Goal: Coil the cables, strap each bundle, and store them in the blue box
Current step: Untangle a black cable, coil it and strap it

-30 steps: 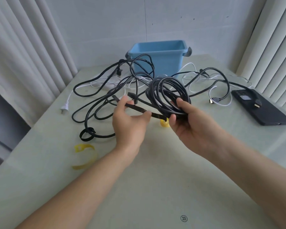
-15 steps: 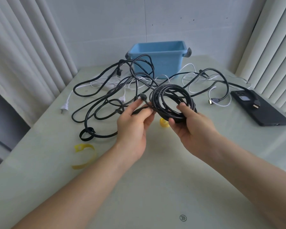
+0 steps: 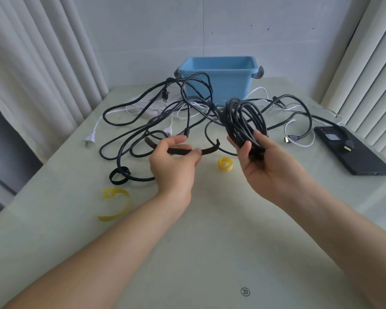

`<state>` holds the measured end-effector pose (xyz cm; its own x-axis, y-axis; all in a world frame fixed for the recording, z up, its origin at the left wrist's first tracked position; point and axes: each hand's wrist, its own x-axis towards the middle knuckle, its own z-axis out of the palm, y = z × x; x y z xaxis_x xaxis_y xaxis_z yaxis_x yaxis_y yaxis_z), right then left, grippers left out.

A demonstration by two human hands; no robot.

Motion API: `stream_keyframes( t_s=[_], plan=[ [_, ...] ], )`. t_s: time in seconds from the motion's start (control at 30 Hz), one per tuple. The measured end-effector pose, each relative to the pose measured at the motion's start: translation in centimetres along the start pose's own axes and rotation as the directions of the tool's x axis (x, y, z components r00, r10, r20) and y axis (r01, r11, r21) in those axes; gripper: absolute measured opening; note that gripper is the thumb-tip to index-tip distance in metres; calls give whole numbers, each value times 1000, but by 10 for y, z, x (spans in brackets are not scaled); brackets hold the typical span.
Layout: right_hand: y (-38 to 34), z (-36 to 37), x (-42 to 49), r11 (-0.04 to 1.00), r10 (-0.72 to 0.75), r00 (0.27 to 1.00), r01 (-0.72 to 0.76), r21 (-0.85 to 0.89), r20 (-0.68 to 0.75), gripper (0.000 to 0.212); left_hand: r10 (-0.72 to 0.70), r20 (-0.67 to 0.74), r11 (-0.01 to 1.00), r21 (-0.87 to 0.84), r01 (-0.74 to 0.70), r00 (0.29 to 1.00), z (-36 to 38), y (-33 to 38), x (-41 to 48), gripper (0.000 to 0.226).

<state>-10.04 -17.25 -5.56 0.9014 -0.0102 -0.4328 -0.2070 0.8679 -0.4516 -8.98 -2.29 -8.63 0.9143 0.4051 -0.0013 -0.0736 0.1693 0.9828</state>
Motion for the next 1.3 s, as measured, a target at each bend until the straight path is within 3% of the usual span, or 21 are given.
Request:
stream_keyframes(
  t_s=[0.17,0.3,0.47,0.67,0.9,1.03,1.1,1.2,1.3],
  plan=[
    [9,5,-9,997,58,994,-52,-63,98,38,53,-52,996,78,-49,997,4,0,0,36],
    [23,4,-13,984,6,995,13,-180,101,33,46,-4,998,39,-46,999,6,-1,-3,33],
    [27,1,-10,949,-184,982,187,-255,37,25,-92,187,961,-242,136,978,9,3,-10,32],
    [30,-3,-10,927,-234,970,241,-289,60,21,-179,459,860,-356,365,870,7,2,-9,40],
    [33,-5,-12,866,-208,970,243,-437,126,22,-104,456,922,-289,258,884,8,0,-4,57],
    [37,-8,-12,859,-137,976,203,-470,171,17,-63,517,927,-285,242,853,3,11,2,15],
    [36,-9,-12,848,-96,981,168,-502,166,17,-75,525,924,-283,257,848,1,16,4,13],
    [30,-10,-7,759,-103,986,162,-630,129,28,-56,547,949,-231,215,835,-5,22,10,20],
    [16,-12,-3,484,-375,901,390,-783,217,48,-88,689,949,-162,271,719,-19,28,23,20]
  ],
)
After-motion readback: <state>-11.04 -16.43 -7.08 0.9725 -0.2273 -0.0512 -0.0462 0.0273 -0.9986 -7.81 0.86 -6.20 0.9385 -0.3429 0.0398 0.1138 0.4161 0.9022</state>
